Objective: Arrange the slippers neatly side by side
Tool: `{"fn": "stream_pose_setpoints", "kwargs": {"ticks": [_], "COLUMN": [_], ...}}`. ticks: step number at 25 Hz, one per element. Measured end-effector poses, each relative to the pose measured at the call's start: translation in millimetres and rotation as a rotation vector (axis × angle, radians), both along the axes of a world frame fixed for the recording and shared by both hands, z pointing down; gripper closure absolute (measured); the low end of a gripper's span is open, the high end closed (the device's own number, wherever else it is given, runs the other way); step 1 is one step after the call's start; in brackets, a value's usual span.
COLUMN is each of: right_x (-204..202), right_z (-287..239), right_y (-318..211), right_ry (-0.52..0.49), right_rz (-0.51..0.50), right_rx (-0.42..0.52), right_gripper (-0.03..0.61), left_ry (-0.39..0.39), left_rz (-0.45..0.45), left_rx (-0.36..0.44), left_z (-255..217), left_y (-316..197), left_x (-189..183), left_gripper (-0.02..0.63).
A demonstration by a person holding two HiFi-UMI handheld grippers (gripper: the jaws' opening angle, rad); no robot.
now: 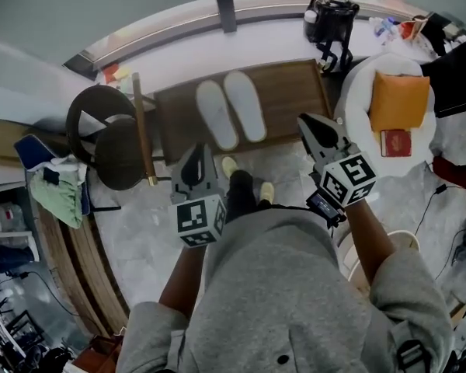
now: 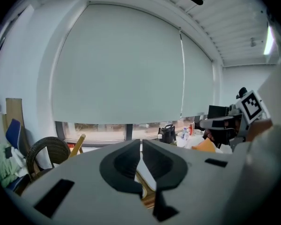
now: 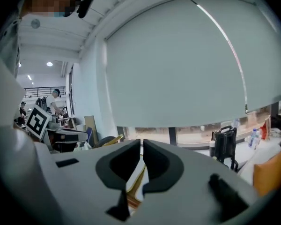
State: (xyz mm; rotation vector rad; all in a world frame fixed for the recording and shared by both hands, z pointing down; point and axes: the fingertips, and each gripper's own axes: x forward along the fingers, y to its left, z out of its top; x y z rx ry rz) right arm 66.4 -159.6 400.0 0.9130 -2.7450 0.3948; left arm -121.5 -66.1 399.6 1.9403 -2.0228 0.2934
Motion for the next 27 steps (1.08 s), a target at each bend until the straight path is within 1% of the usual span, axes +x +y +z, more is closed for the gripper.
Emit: {"fn": "stream_pose_setpoints", "kwargs": {"ticks": [2,6,15,27], "right_x": [13.3,28.9,47.5,39.3], "right_z": [-8.6,-12.7,-7.2,-5.8], "right_y": [8.1,22.8,28.3,22.5], "right_ry": [-0.007,0.019,0.016,0.004], "right_rz": [0.019,0.035,0.061,0.049], "right_rx": [0.022,0.061,0.063,0.069], "right_gripper": [0.543,0.543,0.543,0.543], "left_ry": [-0.003,-0.005,-0.015,-0.007], "left_rz": [0.006,0.018,0.023,0.004], "left_rx": [0.006,0.014,0.035,0.021], "left_z": [-5.2,-11.7,-18.0,-13.0], "left_y": [7.4,19.5,20.2,20.7], "left_x": [10.8,25.8,42.3,35.1], "left_gripper": [0.591,0.594,0.595,0.595]}}
